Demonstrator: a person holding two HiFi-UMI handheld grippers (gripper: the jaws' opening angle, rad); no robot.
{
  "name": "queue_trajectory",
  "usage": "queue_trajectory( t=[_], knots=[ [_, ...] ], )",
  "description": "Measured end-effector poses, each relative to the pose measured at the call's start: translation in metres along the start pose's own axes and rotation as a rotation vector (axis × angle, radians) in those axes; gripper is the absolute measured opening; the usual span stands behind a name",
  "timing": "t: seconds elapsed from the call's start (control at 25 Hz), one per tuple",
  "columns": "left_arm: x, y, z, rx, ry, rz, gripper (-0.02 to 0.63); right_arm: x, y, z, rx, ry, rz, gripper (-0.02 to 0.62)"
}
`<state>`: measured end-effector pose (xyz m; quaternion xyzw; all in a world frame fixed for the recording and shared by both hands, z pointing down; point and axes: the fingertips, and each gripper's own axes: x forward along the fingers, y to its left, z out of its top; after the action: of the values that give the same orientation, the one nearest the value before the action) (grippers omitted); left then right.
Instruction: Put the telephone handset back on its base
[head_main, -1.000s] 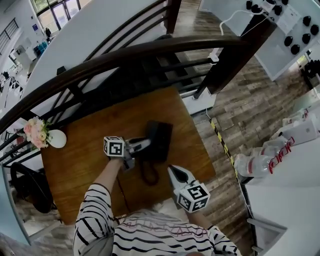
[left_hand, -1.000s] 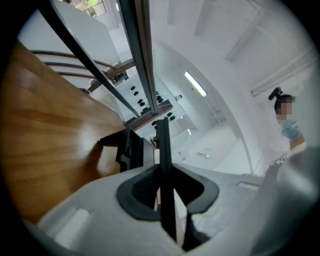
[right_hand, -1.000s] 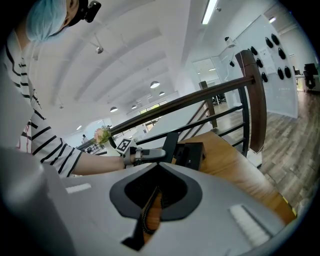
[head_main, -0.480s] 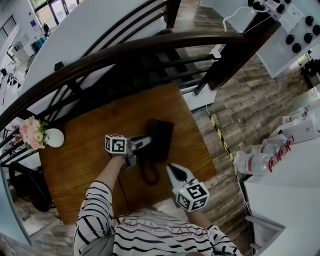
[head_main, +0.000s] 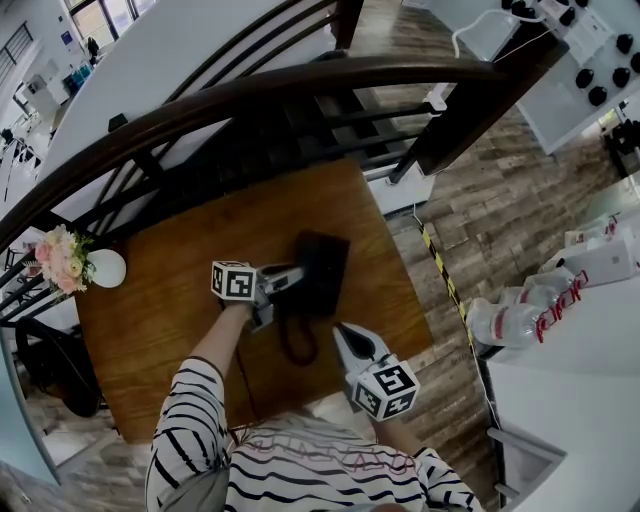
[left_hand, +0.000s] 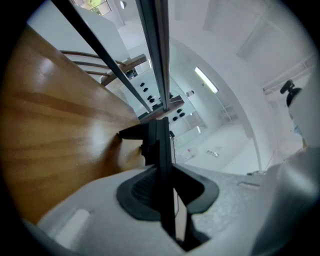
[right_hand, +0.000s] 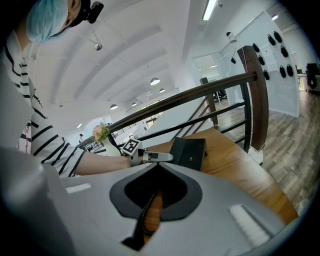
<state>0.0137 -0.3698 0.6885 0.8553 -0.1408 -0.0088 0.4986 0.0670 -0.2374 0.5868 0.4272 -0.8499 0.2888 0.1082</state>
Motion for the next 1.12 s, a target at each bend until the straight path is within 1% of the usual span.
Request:
queue_trajectory(
  t=[0.2, 0.36, 0.52, 0.8, 0.92, 1.0, 1.12],
  knots=[
    [0.001, 0.003, 0.001, 0.056, 0.022, 0.069, 0.083, -0.001, -0.001, -0.001, 0.003, 0.003, 0.002, 0.002],
    [0.0, 0.006, -0.001, 0.121, 0.045, 0.132, 0.118, 0.0, 0.0, -0.003, 0.005, 0.0, 0.006, 0.002],
    [-0.003, 0.006, 0.001, 0.145, 0.032, 0.172, 0.13, -0.003, 0.001, -0.002, 0.006, -0.003, 0.005, 0.002],
    [-0.012, 0.003, -0.001, 0.137, -0.016, 0.193, 0.124, -0.006, 0.005, -0.005, 0.008, -0.003, 0.005, 0.002],
    [-0.013, 0.002, -0.001, 0.139, -0.026, 0.194, 0.106, -0.005, 0.006, -0.006, 0.008, -0.002, 0.007, 0.002],
    [-0.013, 0.0, -0.001, 0.138, -0.033, 0.188, 0.08, -0.005, 0.006, -0.005, 0.006, -0.001, 0.006, 0.002],
    [-0.013, 0.001, -0.001, 0.116, -0.044, 0.163, 0.078, -0.005, 0.006, -0.006, 0.006, 0.0, 0.005, 0.002]
  ],
)
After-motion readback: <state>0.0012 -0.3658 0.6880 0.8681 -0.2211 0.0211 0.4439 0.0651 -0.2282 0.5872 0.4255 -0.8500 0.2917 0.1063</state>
